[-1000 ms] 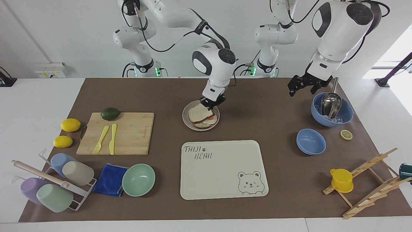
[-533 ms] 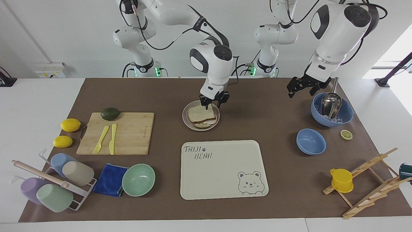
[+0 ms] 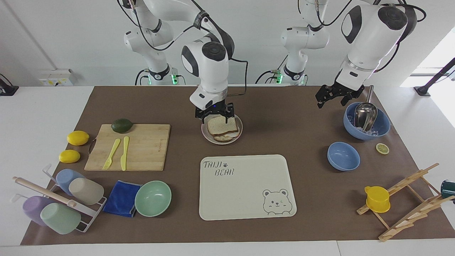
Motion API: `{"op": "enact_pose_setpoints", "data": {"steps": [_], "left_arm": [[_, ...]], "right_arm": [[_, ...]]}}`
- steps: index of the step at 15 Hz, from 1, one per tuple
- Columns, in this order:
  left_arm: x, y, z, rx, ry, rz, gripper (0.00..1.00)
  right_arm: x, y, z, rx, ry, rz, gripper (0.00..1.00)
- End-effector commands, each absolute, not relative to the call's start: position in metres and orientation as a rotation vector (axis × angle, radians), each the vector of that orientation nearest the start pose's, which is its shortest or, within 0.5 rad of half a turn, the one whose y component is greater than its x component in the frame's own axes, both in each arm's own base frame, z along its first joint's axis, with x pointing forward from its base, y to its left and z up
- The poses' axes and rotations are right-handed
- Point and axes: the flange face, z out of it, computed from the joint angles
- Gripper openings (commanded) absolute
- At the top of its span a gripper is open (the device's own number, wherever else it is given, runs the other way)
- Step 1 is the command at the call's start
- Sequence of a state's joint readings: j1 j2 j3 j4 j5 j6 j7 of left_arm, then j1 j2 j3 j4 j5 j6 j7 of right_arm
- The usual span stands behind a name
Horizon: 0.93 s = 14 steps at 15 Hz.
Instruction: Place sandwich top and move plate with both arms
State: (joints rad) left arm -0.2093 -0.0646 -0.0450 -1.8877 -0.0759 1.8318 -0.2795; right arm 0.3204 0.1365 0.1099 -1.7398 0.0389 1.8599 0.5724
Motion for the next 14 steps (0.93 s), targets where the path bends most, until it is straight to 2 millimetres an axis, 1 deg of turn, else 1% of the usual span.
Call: {"op": "enact_pose_setpoints", "data": {"steps": [1,3,4,5,6,7,8,9,11,12,13,14], "left_arm": [[0.502,-0.191,0.498,-3.229,-0.099,-0.014,1.00],[0.496,-0.226,0.468,-3.231,-0.089,-0.015,1.00],[0.496,-0.243,0.451,-3.230,-0.106,-0.010,1.00],[0.491,-0.260,0.436,-3.228,-0.118,0.001,1.00],[0.489,-0.269,0.421,-3.230,-0.134,-0.002,1.00],[0.486,-0.280,0.407,-3.253,-0.161,-0.016,1.00],[0.480,-0.288,0.391,-3.273,-0.180,-0.022,1.00],[0.473,-0.292,0.379,-3.281,-0.164,-0.043,1.00],[0.467,-0.297,0.359,-3.281,-0.160,-0.033,1.00],[0.461,-0.308,0.347,-3.277,-0.131,-0.015,0.99],[0.460,-0.313,0.339,-3.276,-0.125,-0.012,0.97],[0.458,-0.317,0.335,-3.276,-0.124,-0.013,0.96]], "right_arm": [[0.543,0.194,0.544,-3.059,0.223,0.057,1.00],[0.546,0.162,0.583,-3.091,0.122,0.110,1.00],[0.554,0.139,0.590,-3.109,0.066,0.156,1.00],[0.558,0.116,0.588,-3.120,0.019,0.181,1.00],[0.557,0.103,0.586,-3.122,-0.005,0.203,1.00],[0.553,0.095,0.582,-3.122,-0.011,0.259,1.00],[0.549,0.089,0.581,-3.122,0.001,0.297,1.00],[0.546,0.084,0.577,-3.120,0.010,0.335,1.00],[0.539,0.080,0.569,-3.124,-0.017,0.351,1.00],[0.536,0.078,0.564,-3.140,-0.021,0.340,1.00],[0.528,0.075,0.556,-3.145,-0.017,0.364,1.00],[0.524,0.074,0.551,-3.144,-0.017,0.378,1.00]]}}
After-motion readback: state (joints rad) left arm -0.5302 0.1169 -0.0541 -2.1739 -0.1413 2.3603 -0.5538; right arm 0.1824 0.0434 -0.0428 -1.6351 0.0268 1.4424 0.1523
